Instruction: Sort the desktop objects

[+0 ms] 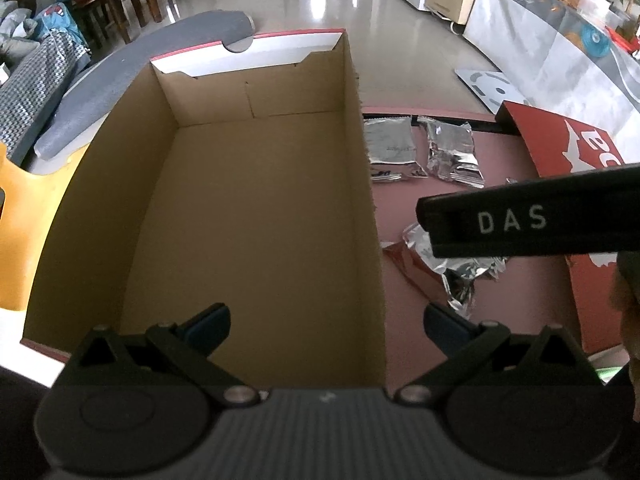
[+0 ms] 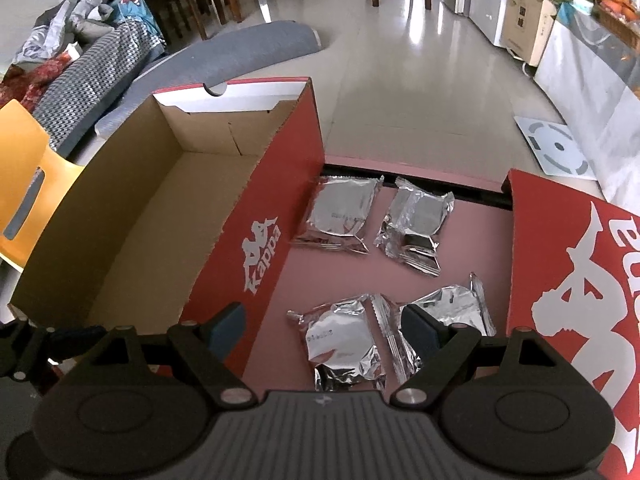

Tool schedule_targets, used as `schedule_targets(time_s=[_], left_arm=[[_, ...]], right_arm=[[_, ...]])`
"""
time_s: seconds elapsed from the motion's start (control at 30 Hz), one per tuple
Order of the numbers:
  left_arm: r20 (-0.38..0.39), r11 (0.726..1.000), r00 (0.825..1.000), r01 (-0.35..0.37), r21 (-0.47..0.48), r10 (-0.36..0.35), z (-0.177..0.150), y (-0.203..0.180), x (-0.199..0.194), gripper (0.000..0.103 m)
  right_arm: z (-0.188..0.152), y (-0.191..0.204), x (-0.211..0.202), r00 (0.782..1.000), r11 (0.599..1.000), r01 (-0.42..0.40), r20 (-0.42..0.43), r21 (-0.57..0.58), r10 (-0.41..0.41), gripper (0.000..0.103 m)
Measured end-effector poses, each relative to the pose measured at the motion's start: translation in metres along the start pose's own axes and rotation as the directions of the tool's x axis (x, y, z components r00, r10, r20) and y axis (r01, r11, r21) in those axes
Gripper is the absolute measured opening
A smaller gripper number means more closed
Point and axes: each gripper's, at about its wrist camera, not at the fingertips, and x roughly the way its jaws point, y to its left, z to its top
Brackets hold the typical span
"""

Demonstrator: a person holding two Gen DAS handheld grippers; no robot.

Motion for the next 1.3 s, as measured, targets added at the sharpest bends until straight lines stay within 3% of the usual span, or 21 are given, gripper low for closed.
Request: schedule_targets(time_s=[1.3], left_arm=[[0.013, 0.998, 0.998, -0.055, -0.041, 0.056, -0.002, 0.000, -0.013, 0.103]], right_arm=[[-0.005, 0.003, -0.010, 0.998, 0.998, -0.045, -0.039, -0.045, 0.043, 0.085]])
